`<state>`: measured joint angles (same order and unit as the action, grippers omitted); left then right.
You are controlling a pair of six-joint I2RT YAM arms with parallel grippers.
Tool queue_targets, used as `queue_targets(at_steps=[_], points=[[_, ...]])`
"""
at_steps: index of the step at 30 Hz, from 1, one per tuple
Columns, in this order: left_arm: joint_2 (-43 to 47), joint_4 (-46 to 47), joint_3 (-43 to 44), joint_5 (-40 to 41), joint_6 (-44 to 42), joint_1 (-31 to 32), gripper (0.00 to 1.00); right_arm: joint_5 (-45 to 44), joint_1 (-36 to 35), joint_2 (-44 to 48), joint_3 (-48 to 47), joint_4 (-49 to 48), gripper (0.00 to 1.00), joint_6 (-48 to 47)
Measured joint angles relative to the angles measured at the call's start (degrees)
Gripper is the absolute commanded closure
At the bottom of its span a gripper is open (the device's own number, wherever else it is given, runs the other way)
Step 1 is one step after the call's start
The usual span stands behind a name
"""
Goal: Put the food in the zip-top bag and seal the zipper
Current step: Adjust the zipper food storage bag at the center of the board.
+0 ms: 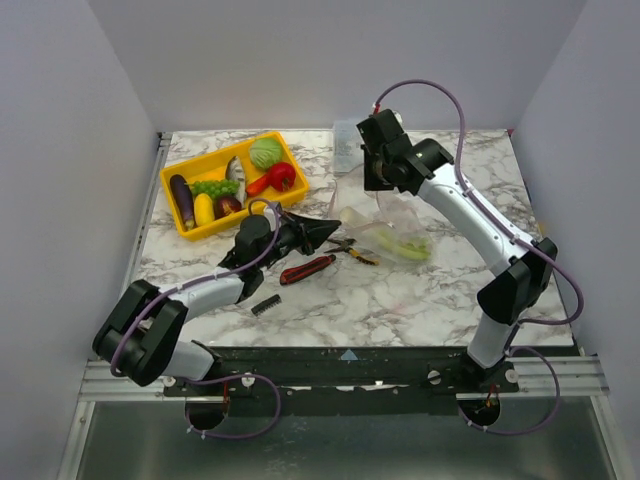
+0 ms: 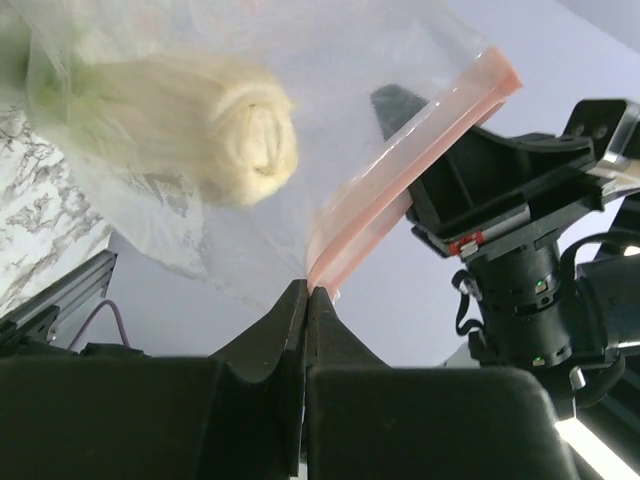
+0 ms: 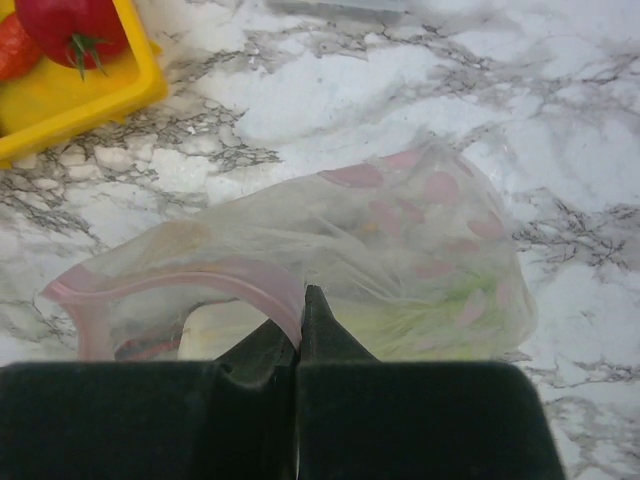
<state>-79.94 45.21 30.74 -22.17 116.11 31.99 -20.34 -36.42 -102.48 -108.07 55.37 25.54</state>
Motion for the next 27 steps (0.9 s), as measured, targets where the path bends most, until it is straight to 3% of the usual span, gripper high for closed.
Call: queue_targets(at_steps=[9, 15, 21, 27], points=[[-0.74, -2.32, 2.91, -2.08, -0.79, 0.42, 1.00, 4.37, 3.04, -0.96, -3.93, 0.74, 1.00, -3.17], [-0.42, -8.52, 8.44, -3.34, -4.20, -0.37, 1.00, 7.82, 3.28, 7.52, 3.43, -0.81, 1.00, -3.17], [-6.05, -7.85, 21.49, -6.69, -6.78, 3.17, 1.00, 2.38, 3.26, 12.59, 7.21, -1.07, 1.00, -2.84], [-8.24, -8.55, 24.17, -10.01, -10.38, 6.67, 1.00, -4.28, 3.28, 22.69, 18.71, -1.20, 1.00, -1.62]])
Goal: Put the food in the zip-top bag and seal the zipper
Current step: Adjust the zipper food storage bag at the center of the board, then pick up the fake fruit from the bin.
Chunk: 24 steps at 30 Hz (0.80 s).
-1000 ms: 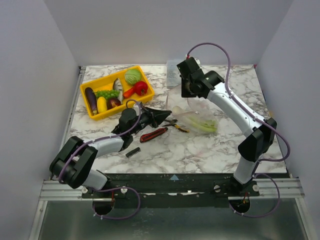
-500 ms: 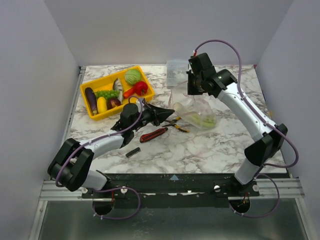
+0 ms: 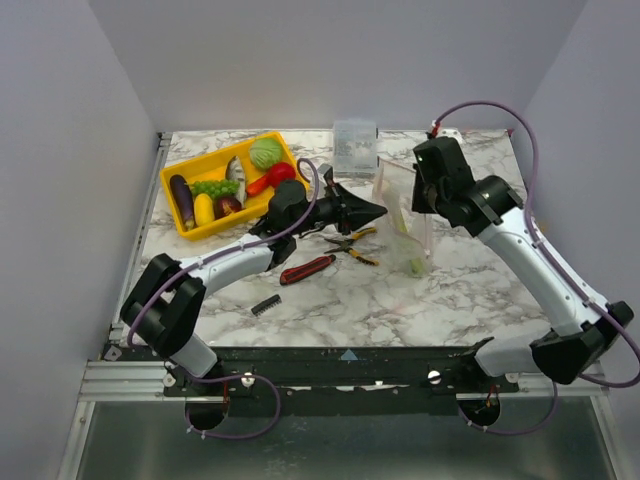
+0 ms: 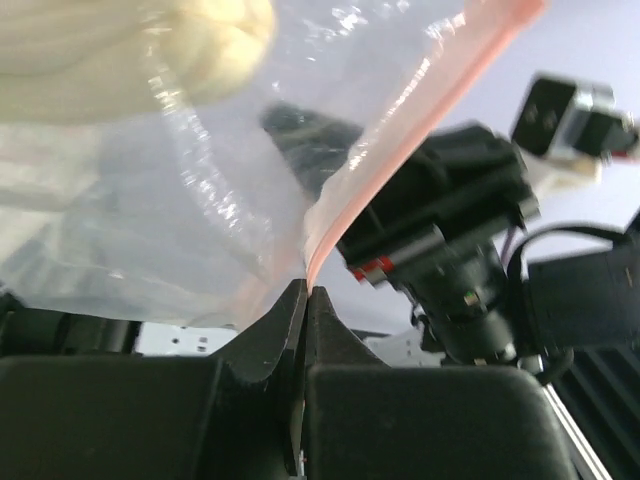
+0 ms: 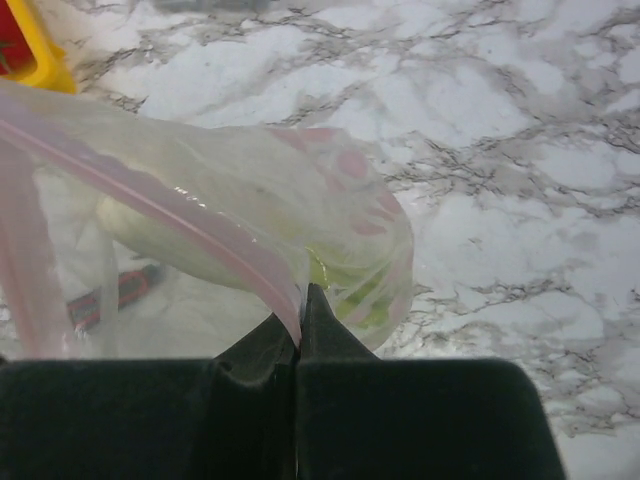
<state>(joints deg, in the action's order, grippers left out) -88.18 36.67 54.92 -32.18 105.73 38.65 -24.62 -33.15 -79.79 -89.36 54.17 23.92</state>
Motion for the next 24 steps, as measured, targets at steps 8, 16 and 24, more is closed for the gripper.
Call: queue_targets(at_steps=[8, 16, 24], points=[[-5.27, -3.17, -0.02, -1.07, -3.43, 0.50, 0.72, -4.22, 0.00, 9.84, 9.55, -1.01, 1.00, 4.00], [-1.14, -8.90, -0.31, -1.55, -13.42, 0.66, 0.50, -5.07, 0.00, 9.53, 10.80, -1.81, 1.00, 6.54], [15.21, -26.27, -4.52, -0.98, -35.58, -5.55, 0.38, -5.53, 0.00, 6.78, 10.78, -2.86, 1.00, 7.13]])
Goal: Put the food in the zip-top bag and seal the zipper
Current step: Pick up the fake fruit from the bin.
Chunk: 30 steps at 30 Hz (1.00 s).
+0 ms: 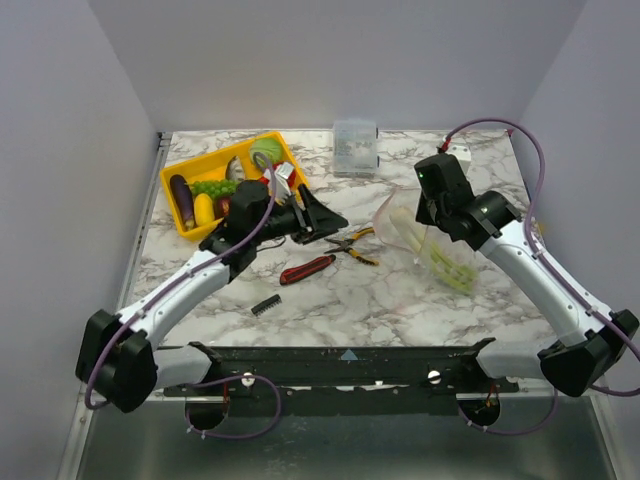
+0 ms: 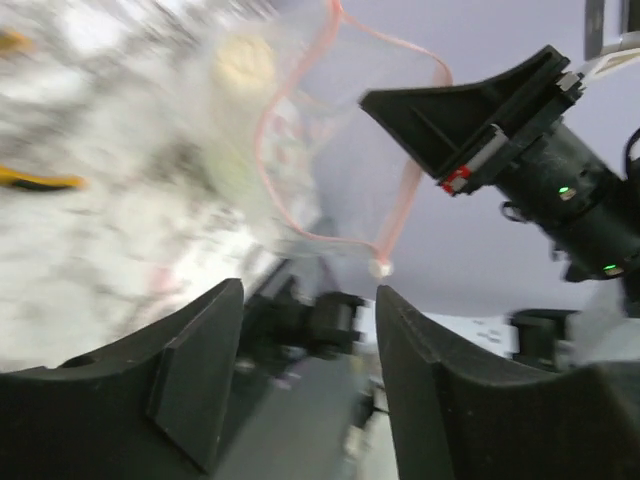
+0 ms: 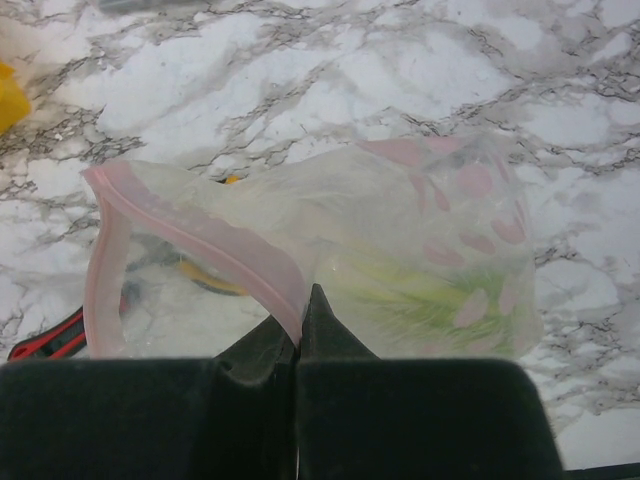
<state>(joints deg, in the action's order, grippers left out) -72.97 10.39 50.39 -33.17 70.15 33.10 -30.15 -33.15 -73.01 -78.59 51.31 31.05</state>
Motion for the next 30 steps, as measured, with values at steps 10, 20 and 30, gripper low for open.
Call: queue_targets(at_steps=[10, 20, 30], points=[[9.33, -26.97, 3.58, 22.69, -32.39, -17.18, 0.23, 0.15, 0.15, -0.72, 0.02, -1.44, 1.00, -1.31], [-15.41, -36.41, 22.05, 34.49, -40.63, -31.61, 0.22, 0.83, 0.17, 0.28, 2.27, -4.35, 1.00, -3.54], [-28.68, -41.94, 31.78, 40.74, -41.00, -31.58, 0.22, 1.03, 0.17, 0.79, 3.89, -5.57, 1.00, -4.11]])
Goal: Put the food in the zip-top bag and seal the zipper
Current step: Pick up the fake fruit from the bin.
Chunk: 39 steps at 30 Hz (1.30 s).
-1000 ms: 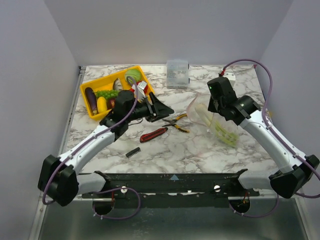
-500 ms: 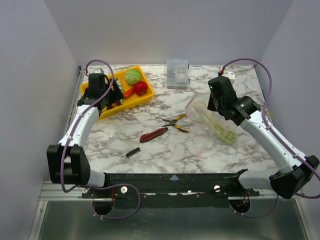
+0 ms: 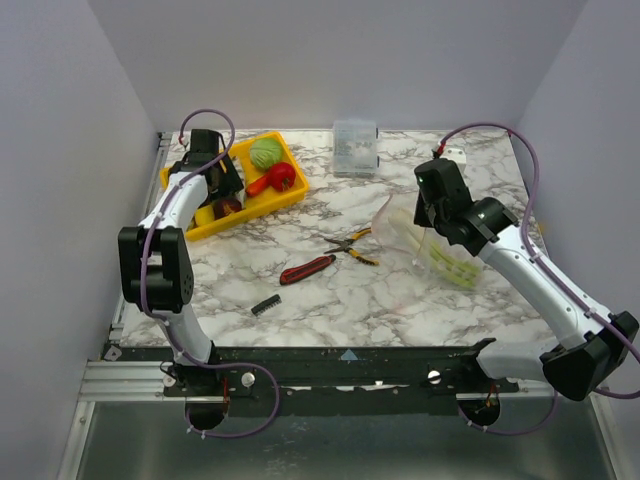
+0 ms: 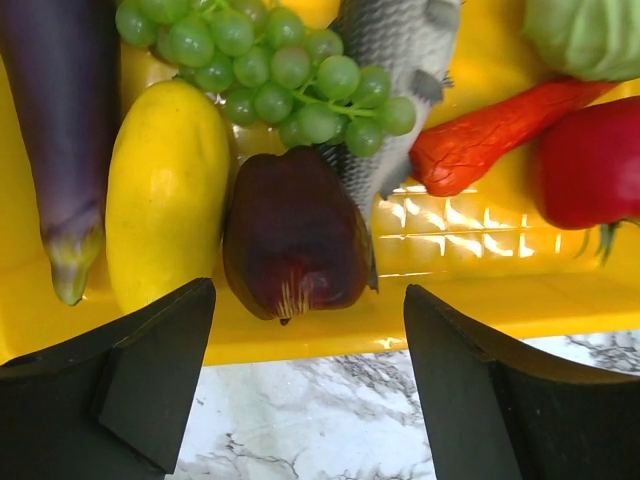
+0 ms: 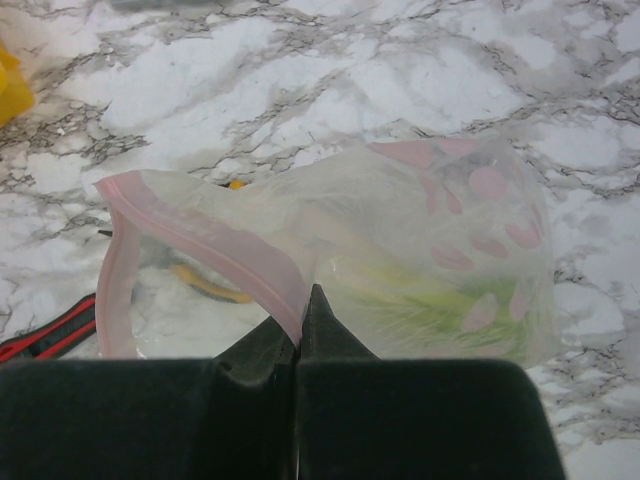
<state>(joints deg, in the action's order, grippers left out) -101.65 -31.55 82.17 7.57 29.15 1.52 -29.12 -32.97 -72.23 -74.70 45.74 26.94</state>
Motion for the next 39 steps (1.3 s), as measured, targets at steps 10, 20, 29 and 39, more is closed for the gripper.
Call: queue_targets(at_steps=[10, 20, 29, 39], points=[[-6.36, -1.99, 2.29, 0.55, -0.39, 0.00, 0.26, 0.50, 0.00, 0.02, 1.20, -1.07, 1.00, 0.13], [-10.58, -4.59, 6.32, 0.55, -1.07, -0.07, 0.34, 0.50, 0.00, 0.35, 2.97, -2.08, 1.00, 1.11], [-10.97, -6.23, 6.91, 0.48, -2.36, -0.33, 0.70, 0.50, 0.00, 1.22, 2.97, -2.38, 1.00, 1.51], [4.07, -2.95, -1.14, -2.64, -0.76, -0.17, 0.77, 0.50, 0.00, 1.44, 2.99, -2.58, 1.00, 1.97]])
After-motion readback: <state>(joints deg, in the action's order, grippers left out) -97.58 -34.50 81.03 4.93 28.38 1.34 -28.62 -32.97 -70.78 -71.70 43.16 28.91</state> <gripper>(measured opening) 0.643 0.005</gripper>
